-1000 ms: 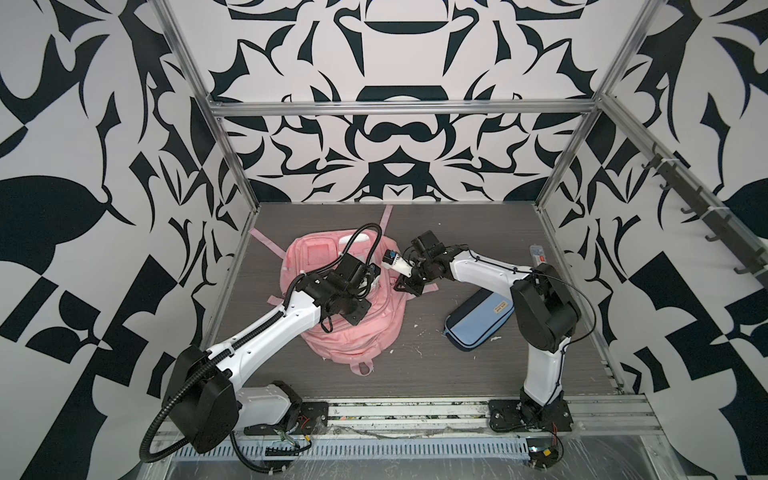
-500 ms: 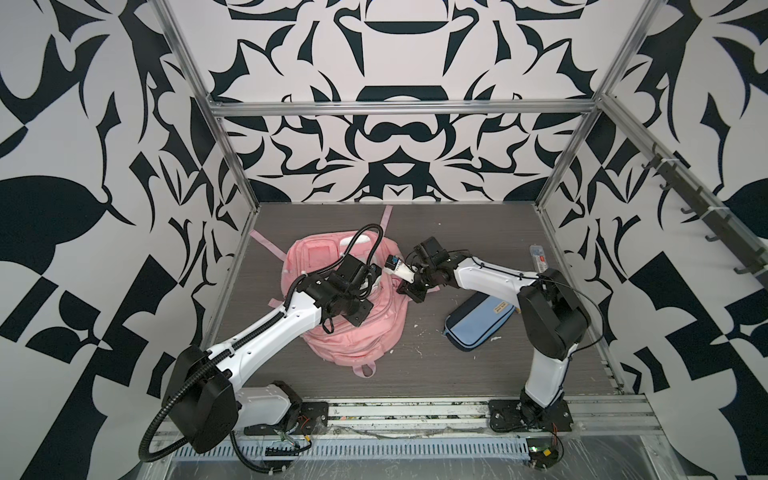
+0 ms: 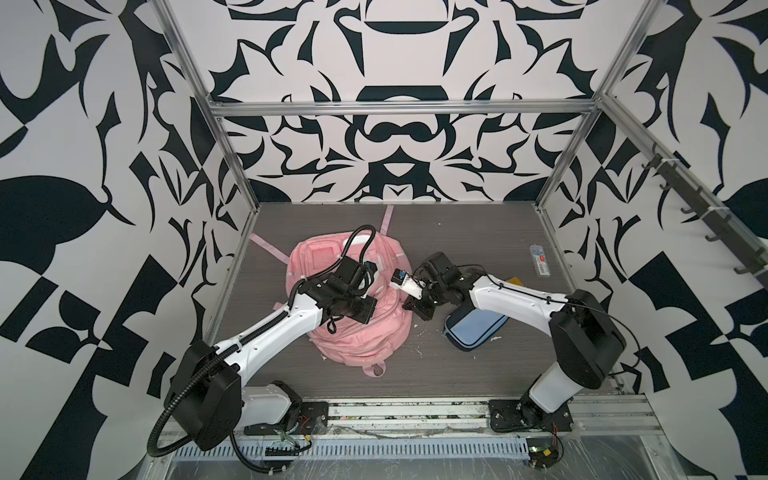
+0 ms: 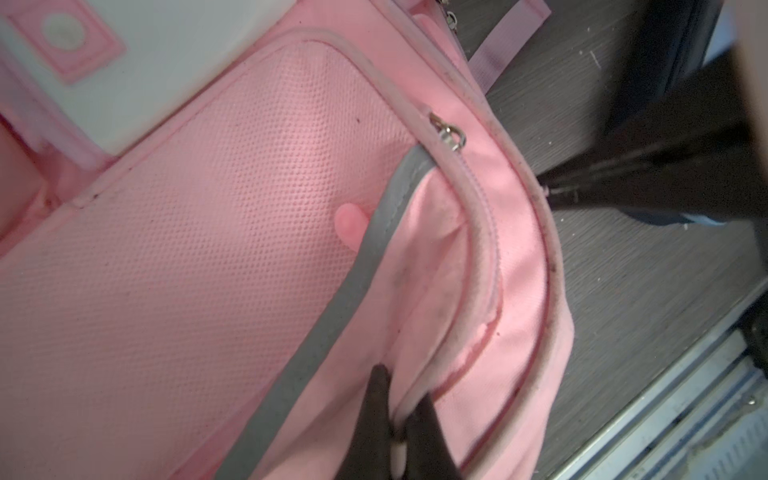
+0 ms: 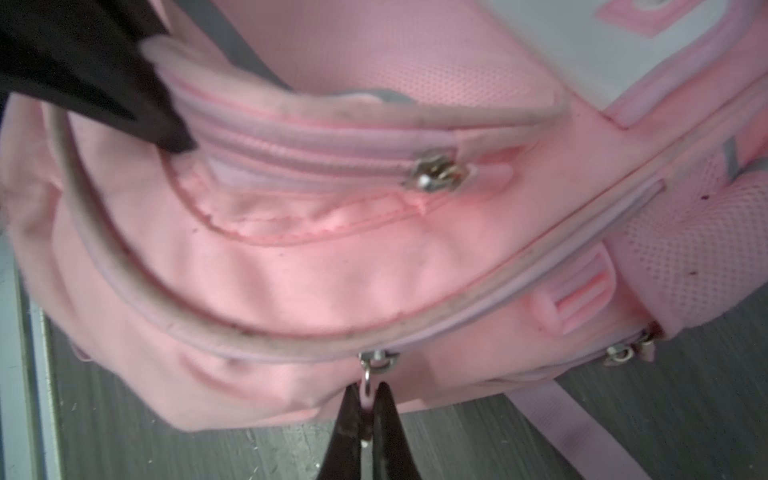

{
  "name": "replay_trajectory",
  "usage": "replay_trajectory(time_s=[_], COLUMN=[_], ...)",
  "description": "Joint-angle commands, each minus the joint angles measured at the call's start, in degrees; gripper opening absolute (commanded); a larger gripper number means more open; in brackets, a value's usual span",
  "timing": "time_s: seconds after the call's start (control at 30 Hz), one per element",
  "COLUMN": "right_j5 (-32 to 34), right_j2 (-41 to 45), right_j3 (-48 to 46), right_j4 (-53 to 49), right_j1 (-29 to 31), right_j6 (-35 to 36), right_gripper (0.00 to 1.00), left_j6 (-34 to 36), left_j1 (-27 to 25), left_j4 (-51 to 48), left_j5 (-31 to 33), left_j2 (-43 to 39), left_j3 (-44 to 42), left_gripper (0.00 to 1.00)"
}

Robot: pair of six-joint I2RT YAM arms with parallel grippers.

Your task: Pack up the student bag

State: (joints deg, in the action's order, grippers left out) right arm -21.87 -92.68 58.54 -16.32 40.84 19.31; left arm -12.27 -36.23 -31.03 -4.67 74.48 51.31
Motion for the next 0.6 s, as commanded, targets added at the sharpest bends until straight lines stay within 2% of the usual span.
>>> replay_trajectory(time_s=[0.0, 0.23, 0.57], right_j5=[-0.9, 1.9, 7.4], right_j2=[3.1, 5.0, 5.6], right_j3=[-1.2, -0.9, 2.7], right_j4=[0.2, -0.1, 0.5], right_j1=[2.4, 6.3, 11.1], right_j6=[-2.9, -4.3, -4.9], right_gripper=[0.00, 0.00, 0.00], left_j6=[-8.0, -16.4, -23.0], left_j1=[3.1, 6.8, 7.5], left_j4=[8.7, 10.4, 2.3], left_j5=[-3.2, -7.2, -9.2], left_j2=[0.4, 2.4, 8.6], left_j3=[-0.3, 3.2, 15.5], left_gripper=[0.00, 0.00, 0.00])
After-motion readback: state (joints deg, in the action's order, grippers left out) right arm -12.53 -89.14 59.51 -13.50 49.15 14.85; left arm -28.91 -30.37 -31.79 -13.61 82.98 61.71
